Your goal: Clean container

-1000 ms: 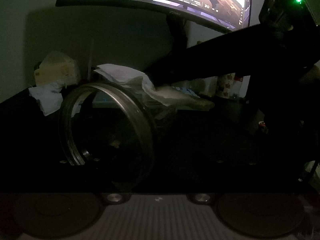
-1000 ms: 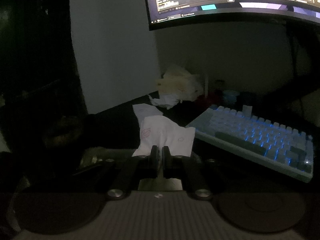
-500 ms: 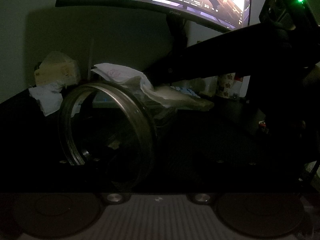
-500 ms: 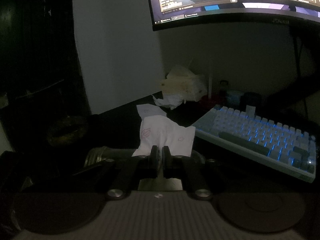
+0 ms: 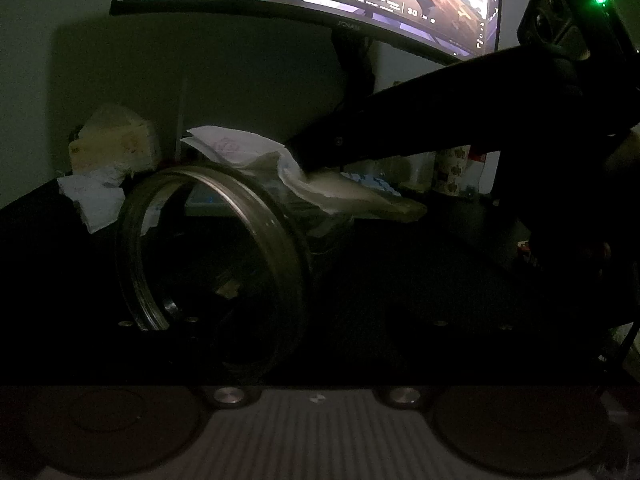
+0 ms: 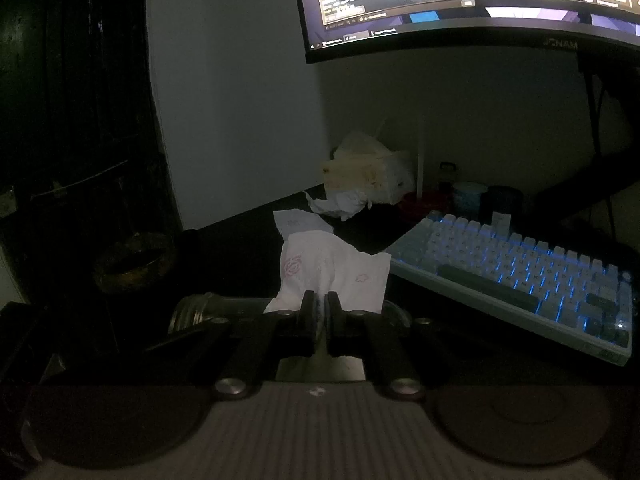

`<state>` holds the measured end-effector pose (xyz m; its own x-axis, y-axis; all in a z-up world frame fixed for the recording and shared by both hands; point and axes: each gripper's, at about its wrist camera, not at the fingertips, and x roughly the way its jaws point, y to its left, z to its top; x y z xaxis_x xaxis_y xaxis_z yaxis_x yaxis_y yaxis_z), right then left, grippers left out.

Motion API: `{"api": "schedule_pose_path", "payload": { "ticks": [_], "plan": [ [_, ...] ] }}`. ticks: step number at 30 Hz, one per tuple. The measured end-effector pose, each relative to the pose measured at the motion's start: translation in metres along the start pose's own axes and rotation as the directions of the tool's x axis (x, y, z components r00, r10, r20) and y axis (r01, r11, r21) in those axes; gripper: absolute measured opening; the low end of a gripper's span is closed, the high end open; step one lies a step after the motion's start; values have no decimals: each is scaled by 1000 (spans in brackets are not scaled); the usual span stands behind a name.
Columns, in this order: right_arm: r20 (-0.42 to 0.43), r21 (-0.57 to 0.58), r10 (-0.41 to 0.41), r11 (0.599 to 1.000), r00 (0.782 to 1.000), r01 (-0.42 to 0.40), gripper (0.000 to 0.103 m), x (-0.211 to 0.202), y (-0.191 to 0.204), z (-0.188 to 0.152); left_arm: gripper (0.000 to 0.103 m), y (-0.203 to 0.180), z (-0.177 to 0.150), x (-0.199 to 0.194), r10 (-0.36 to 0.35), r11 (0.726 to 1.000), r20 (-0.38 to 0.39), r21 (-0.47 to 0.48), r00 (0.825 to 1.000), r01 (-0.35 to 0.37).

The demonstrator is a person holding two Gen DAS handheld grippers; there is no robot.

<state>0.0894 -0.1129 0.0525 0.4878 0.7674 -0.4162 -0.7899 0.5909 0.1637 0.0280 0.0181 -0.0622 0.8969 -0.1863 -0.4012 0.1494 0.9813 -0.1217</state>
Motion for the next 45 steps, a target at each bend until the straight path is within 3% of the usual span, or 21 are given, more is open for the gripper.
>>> {"api": "schedule_pose_path", "payload": {
  "ticks": [45],
  "plan": [
    [8, 13, 0, 1000, 1000, 0, 7, -1, -1, -1, 75, 7, 0, -2, -13, 1000, 2, 4, 1000, 13]
  ]
}}
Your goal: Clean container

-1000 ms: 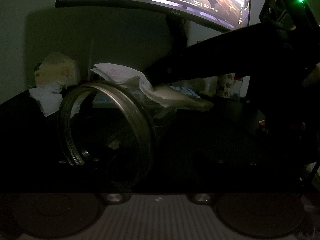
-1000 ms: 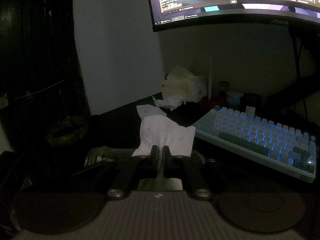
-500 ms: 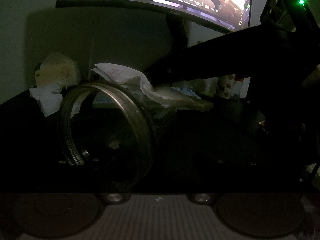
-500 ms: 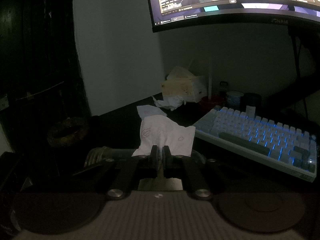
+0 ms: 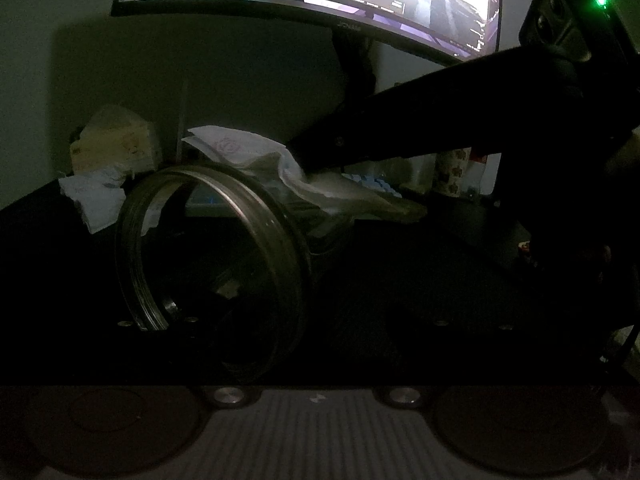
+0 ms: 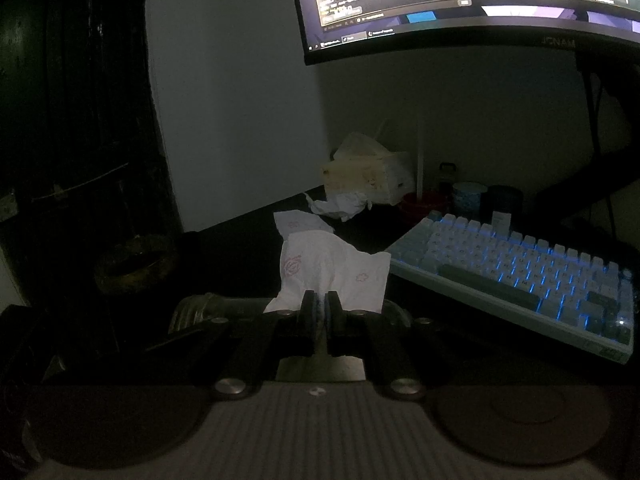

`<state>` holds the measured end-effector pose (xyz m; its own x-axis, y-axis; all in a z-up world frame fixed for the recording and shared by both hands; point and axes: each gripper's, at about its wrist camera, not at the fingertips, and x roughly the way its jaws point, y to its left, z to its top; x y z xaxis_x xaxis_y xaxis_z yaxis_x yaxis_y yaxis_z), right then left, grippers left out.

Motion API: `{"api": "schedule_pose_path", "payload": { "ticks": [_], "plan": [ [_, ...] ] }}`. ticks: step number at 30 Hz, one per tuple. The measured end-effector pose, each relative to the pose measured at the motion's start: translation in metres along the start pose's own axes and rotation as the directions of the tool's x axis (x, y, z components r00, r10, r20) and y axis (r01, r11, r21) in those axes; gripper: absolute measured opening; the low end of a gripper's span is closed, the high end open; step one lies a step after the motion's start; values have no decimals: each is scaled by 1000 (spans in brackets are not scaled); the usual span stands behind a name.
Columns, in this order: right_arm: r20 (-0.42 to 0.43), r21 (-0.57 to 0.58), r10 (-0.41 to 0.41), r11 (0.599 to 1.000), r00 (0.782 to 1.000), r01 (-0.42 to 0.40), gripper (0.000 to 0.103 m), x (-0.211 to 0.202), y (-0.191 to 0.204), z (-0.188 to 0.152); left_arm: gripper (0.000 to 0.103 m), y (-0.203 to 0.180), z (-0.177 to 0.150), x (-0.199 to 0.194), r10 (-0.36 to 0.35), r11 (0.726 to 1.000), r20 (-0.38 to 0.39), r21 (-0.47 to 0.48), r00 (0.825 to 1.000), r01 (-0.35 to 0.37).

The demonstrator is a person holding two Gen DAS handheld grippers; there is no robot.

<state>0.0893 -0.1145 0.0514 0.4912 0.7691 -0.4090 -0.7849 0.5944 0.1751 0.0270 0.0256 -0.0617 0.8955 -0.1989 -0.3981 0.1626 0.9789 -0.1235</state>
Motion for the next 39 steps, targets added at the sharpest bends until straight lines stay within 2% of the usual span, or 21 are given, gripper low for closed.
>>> {"api": "schedule_pose_path", "payload": {
  "ticks": [21, 39],
  "plan": [
    [6, 6, -11, 1000, 1000, 11, 7, 1, 11, -3, 75, -3, 0, 2, 2, 1000, 0, 3, 1000, -2],
    [11, -7, 10, 1000, 1000, -10, 7, -2, 3, -1, 75, -3, 0, 1, -2, 1000, 1, 5, 1000, 2]
  ]
}}
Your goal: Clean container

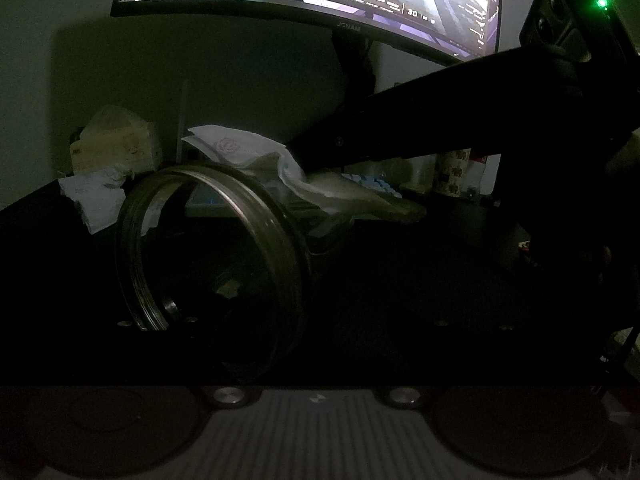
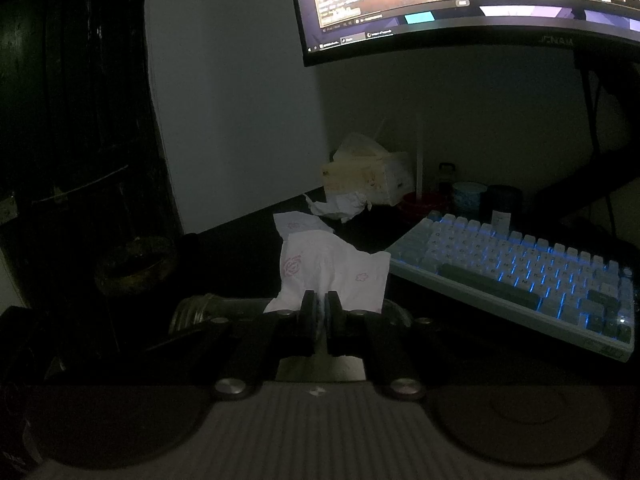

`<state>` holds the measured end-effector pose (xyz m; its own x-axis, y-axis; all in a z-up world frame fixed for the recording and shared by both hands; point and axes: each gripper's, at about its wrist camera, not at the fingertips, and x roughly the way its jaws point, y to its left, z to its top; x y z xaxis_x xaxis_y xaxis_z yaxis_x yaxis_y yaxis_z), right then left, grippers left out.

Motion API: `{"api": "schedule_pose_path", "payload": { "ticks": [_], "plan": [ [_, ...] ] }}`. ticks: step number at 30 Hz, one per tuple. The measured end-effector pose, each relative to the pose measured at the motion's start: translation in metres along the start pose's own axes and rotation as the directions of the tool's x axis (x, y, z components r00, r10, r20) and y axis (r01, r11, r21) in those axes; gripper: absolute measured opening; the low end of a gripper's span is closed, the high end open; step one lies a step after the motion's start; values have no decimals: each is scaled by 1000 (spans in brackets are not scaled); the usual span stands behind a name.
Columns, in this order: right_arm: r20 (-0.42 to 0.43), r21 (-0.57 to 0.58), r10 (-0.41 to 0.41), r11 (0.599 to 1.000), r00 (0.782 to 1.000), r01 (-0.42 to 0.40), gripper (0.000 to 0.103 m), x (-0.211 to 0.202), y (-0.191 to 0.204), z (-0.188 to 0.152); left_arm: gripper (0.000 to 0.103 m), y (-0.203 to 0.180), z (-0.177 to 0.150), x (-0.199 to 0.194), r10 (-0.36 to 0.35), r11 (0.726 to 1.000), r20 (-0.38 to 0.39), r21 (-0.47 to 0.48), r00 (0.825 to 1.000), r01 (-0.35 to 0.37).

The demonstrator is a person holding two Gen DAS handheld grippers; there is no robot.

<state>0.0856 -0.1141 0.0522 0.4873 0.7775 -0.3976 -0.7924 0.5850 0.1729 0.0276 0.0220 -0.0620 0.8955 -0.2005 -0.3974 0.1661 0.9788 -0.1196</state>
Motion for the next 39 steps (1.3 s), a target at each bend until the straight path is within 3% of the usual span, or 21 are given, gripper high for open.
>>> {"api": "schedule_pose_path", "payload": {
  "ticks": [39],
  "plan": [
    [-10, -8, 4, 1000, 1000, -4, 7, -2, -3, 2, 76, 4, -1, -2, -8, 1000, -1, 1, 1000, 8]
  ]
}}
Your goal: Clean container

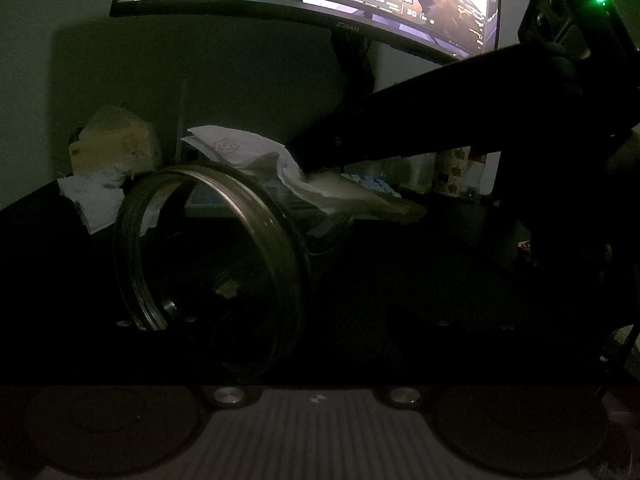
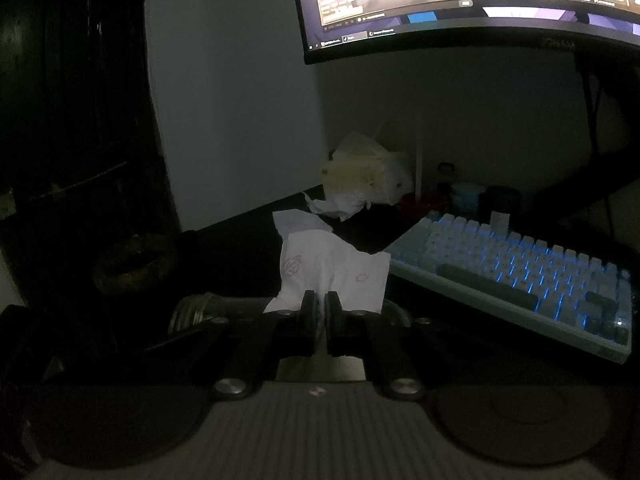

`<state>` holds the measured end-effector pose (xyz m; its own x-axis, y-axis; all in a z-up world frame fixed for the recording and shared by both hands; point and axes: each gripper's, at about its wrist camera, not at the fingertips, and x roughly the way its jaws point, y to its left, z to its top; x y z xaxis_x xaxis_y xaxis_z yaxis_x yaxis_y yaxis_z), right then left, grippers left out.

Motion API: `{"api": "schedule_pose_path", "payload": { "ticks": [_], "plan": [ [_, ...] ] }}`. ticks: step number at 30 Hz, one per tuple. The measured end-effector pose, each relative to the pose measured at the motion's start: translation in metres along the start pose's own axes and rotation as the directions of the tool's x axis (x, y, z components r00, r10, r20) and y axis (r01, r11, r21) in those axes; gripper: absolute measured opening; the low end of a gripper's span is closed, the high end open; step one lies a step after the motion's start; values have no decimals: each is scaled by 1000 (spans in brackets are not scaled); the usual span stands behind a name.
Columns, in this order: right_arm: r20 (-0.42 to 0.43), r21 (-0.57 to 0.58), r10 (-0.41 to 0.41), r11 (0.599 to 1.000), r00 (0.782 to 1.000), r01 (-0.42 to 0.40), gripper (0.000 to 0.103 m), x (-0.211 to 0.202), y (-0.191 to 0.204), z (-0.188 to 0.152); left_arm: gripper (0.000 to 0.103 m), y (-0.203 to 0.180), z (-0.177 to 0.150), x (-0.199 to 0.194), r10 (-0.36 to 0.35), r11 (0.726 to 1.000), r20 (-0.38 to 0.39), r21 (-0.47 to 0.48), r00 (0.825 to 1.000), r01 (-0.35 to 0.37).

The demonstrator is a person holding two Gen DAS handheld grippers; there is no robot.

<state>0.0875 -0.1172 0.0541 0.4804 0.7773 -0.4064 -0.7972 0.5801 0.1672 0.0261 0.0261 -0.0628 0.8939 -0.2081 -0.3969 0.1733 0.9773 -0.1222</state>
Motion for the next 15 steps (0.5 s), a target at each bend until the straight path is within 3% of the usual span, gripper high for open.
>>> {"api": "schedule_pose_path", "payload": {
  "ticks": [7, 15],
  "plan": [
    [-6, -3, -1, 1000, 1000, 1, 7, -1, 2, 1, 76, -1, 2, 1, 4, 1000, 0, -1, 1000, -4],
    [-17, 0, 55, 998, 998, -55, 7, 0, 6, 2, 76, -3, 2, 1, 6, 1000, -1, 2, 1000, -6]
  ]
}}
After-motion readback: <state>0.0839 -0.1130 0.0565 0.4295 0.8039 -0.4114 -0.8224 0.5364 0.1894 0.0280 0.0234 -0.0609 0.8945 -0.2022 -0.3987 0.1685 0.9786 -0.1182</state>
